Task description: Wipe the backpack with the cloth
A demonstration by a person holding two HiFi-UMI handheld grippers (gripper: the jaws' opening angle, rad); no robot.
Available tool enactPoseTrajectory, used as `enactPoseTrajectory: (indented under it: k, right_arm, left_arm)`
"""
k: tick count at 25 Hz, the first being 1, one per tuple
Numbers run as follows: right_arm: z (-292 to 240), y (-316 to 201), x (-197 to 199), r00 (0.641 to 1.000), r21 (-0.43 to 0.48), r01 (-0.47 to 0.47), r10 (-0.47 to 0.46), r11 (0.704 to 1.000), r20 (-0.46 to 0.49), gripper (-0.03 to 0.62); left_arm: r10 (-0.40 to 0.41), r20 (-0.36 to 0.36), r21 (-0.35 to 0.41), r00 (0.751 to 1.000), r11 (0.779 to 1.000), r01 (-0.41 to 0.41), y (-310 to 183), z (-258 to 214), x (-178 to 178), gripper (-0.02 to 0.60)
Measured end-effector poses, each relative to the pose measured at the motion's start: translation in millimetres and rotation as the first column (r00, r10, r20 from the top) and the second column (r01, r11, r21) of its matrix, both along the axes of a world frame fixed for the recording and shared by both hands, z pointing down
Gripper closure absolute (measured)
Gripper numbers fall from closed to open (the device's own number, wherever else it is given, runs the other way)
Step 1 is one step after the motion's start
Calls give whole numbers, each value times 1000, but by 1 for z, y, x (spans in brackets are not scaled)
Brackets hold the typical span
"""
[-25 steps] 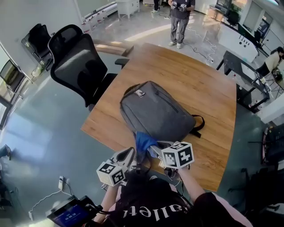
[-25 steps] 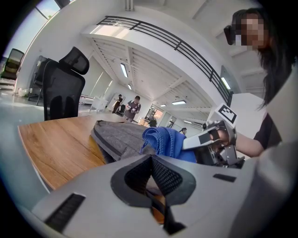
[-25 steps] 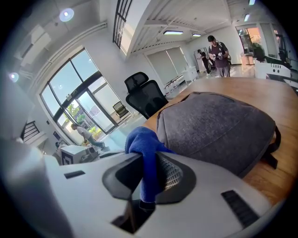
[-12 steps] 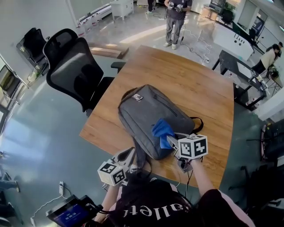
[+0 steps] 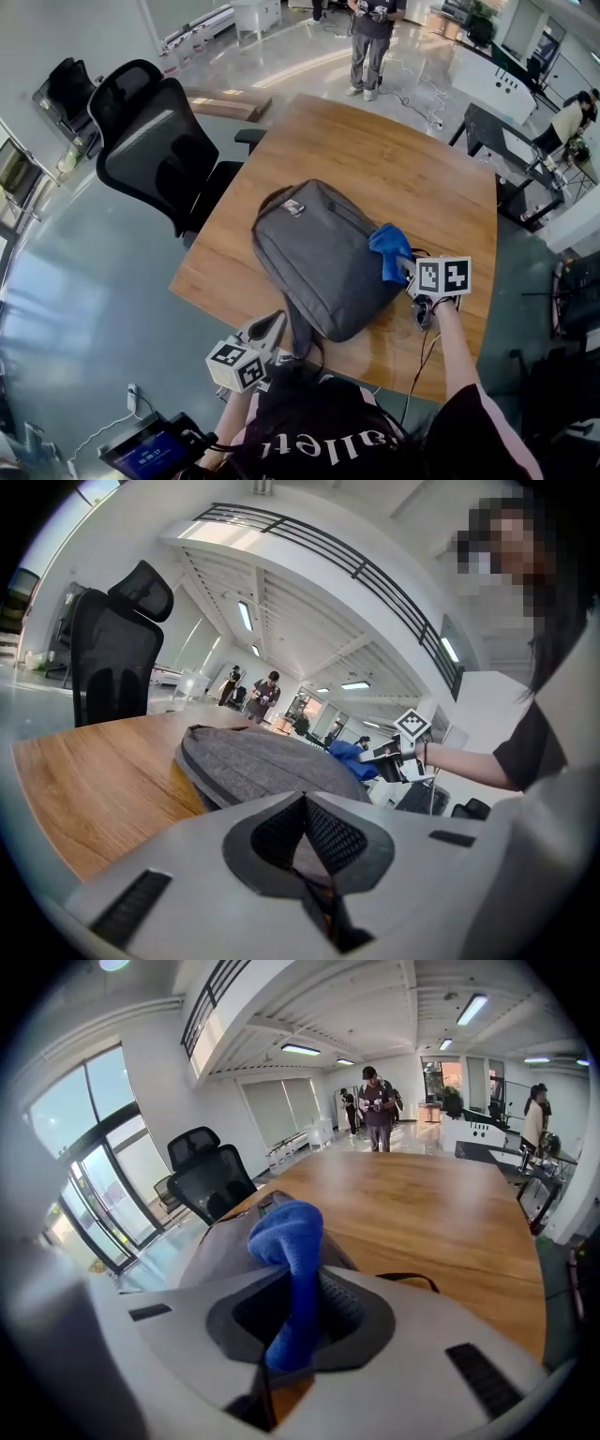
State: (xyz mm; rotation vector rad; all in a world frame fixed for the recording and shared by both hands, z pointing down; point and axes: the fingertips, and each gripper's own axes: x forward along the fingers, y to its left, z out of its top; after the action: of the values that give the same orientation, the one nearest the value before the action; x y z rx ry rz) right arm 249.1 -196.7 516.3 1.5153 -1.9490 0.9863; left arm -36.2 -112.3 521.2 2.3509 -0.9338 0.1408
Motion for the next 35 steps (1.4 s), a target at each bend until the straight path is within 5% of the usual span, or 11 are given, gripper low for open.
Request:
enactPoseTrajectory:
  k: [6,14,19,24,29,35]
  right_arm:
    - [12,-1,59,998,-44,-44,41,998,-56,525]
    - [1,-23,37,997,-26,-40,38,999,-69,525]
    - [-40,-20,-20,997,72,75,-74,995,-18,525]
    - [-57,4,-101,965,125,250,-258,960,46,525]
    - [-39,27,-199,911,87,387,-395,918,120,525]
    - [-7,67,-238,873,2,465,-459,885,164,525]
  left_arm:
    - [-2,6,-3,1000,1000,2,13,0,16,581]
    - [-11,5,-11,1000,1000,11,-6,3,-10,581]
    - [-20,0,-13,1000,1000,20,-3,3,-12,581]
    - [-18,-7,-6,1000,1000,18,4,6,0,581]
    - [-14,-14,-6,1000,1000,14,-3,9,-14,581]
    - [-24,-18,-4,1000,1000,24,4,8,-9,581]
